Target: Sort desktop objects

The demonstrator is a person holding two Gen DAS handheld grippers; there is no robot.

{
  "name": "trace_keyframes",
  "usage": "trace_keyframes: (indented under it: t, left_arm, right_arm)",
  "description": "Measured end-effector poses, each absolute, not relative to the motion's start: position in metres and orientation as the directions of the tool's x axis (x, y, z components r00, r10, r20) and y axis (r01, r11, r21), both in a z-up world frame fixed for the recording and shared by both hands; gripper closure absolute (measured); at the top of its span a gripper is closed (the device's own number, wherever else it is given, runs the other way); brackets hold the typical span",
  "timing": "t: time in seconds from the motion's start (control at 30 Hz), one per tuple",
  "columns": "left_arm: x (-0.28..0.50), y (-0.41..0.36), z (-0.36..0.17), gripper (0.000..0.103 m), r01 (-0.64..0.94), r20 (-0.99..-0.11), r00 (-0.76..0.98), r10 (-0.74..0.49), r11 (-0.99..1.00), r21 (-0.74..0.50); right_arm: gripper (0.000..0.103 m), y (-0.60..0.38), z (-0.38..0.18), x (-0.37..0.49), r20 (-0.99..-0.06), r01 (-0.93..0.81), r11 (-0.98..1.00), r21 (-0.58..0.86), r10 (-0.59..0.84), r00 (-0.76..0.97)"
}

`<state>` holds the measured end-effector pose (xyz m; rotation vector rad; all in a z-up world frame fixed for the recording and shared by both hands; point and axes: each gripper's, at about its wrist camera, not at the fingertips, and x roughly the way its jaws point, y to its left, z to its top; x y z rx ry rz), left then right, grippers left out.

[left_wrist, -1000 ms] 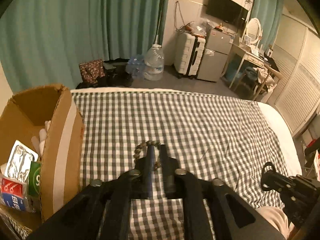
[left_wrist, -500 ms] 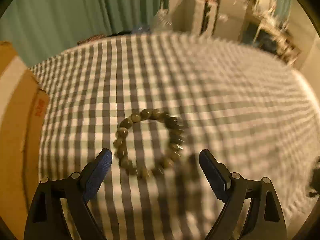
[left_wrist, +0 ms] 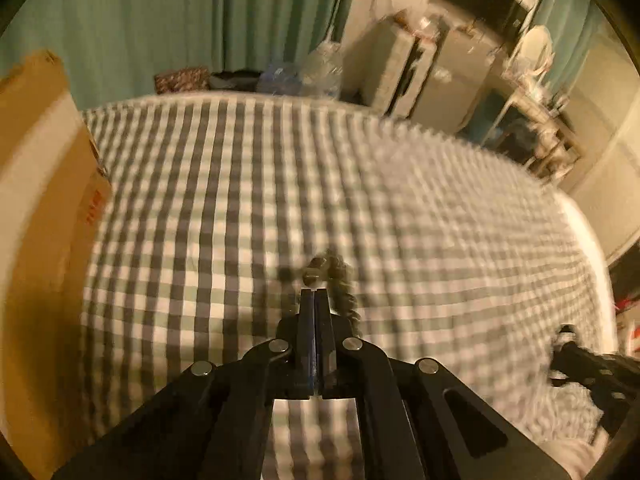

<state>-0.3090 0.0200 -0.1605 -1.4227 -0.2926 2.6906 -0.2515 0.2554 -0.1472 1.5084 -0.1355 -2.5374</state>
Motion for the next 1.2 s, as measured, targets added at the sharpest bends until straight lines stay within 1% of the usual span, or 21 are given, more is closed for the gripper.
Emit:
trace_keyframes:
  t: [0.07,0.13,0.23,0.27,0.33,0.37,0.4,0.43,0.47,0.5,0.57,0.7,0.77,0.87,0.9,0.97,1.0,1.03,1.07,1.1,1.2]
  left_arm:
    - [-0.294,0.017,-0.128,0.103,-0.02,-0.768,-0.609,0.197,-0.972,-0.233]
    - [-0.285,0.017,-0.105,0.103,-0.052,-0.761,-0.618,0.198,-0.976,-0.212]
    - [-0.265,0.013,-0.08,0.102,-0.097,-0.735,-0.634,0.24,-0.968,-0.232]
    - [-0.263,0.011,-0.077,0.101,-0.102,-0.734,-0.633,0.244,-0.967,-0.234]
    - [-0.259,0.006,-0.078,0.092,-0.094,-0.744,-0.628,0.228,-0.971,-0.218]
    - [-0.259,0.005,-0.081,0.077,-0.085,-0.755,-0.619,0.218,-0.974,-0.212]
    - [-0.26,0.005,-0.086,0.054,-0.073,-0.766,-0.607,0.21,-0.975,-0.209]
    - [-0.26,0.006,-0.093,0.042,-0.059,-0.776,-0.598,0.202,-0.976,-0.209]
    - [-0.261,0.006,-0.1,0.027,-0.045,-0.782,-0.59,0.199,-0.976,-0.214]
    - [-0.26,0.007,-0.11,0.02,-0.033,-0.786,-0.588,0.193,-0.976,-0.215]
    - [-0.267,0.014,-0.129,0.011,-0.009,-0.798,-0.58,0.164,-0.981,-0.195]
    - [-0.286,0.039,-0.173,0.011,-0.046,-0.834,-0.537,0.13,-0.991,-0.125]
    - [-0.296,0.049,-0.195,0.011,-0.062,-0.851,-0.51,0.127,-0.992,-0.11]
    - [-0.32,0.057,-0.227,0.011,-0.034,-0.886,-0.457,0.079,-0.997,-0.071]
    - [-0.322,0.057,-0.231,0.008,-0.024,-0.878,-0.473,0.07,-0.997,-0.067]
    - [-0.324,0.059,-0.232,0.009,-0.01,-0.859,-0.509,0.049,-0.999,-0.051]
    - [-0.324,0.059,-0.232,0.017,-0.01,-0.857,-0.513,0.048,-0.999,-0.05]
    - [-0.324,0.059,-0.23,0.03,-0.018,-0.848,-0.527,0.057,-0.998,-0.056]
    - [-0.322,0.059,-0.225,0.067,-0.027,-0.836,-0.544,0.072,-0.997,-0.069]
    - [-0.324,0.061,-0.221,0.081,-0.029,-0.837,-0.541,0.086,-0.996,-0.084]
    - [-0.329,0.055,-0.209,0.081,-0.004,-0.852,-0.512,0.111,-0.992,-0.127]
  right_arm:
    - [0.097,0.246,-0.129,-0.243,-0.849,0.122,-0.98,0.158,-0.198,-0.489]
    - [0.097,0.234,-0.11,-0.235,-0.833,0.146,-0.977,0.155,-0.209,-0.512]
    - [0.097,0.218,-0.08,-0.219,-0.8,0.173,-0.97,0.169,-0.237,-0.551]
    - [0.097,0.214,-0.074,-0.215,-0.791,0.176,-0.97,0.167,-0.238,-0.563]
    - [0.097,0.205,-0.066,-0.207,-0.782,0.189,-0.97,0.155,-0.238,-0.576]
    - [0.097,0.201,-0.064,-0.203,-0.78,0.194,-0.97,0.147,-0.234,-0.58]
    - [0.097,0.199,-0.063,-0.2,-0.78,0.2,-0.97,0.142,-0.234,-0.581]
    - [0.097,0.199,-0.063,-0.198,-0.781,0.207,-0.968,0.14,-0.236,-0.578]
    - [0.097,0.198,-0.063,-0.197,-0.783,0.209,-0.969,0.134,-0.233,-0.576]
    - [0.097,0.197,-0.064,-0.197,-0.785,0.209,-0.969,0.129,-0.228,-0.576]
    - [0.097,0.2,-0.068,-0.2,-0.79,0.203,-0.971,0.13,-0.225,-0.571]
    - [0.097,0.216,-0.088,-0.214,-0.805,0.171,-0.974,0.15,-0.221,-0.551]
    - [0.097,0.227,-0.101,-0.222,-0.818,0.162,-0.975,0.153,-0.216,-0.533]
    - [0.097,0.243,-0.122,-0.236,-0.839,0.136,-0.976,0.172,-0.217,-0.499]
    - [0.097,0.247,-0.128,-0.24,-0.845,0.128,-0.976,0.175,-0.216,-0.49]
    - [0.097,0.256,-0.139,-0.248,-0.854,0.113,-0.978,0.178,-0.21,-0.476]
    - [0.097,0.26,-0.144,-0.251,-0.858,0.107,-0.978,0.18,-0.209,-0.47]
    - [0.097,0.264,-0.15,-0.254,-0.862,0.099,-0.977,0.188,-0.212,-0.46]
    - [0.097,0.267,-0.155,-0.257,-0.866,0.094,-0.977,0.193,-0.215,-0.452]
    - [0.097,0.269,-0.159,-0.259,-0.869,0.088,-0.976,0.199,-0.217,-0.445]
    - [0.097,0.27,-0.167,-0.265,-0.876,0.08,-0.975,0.208,-0.222,-0.428]
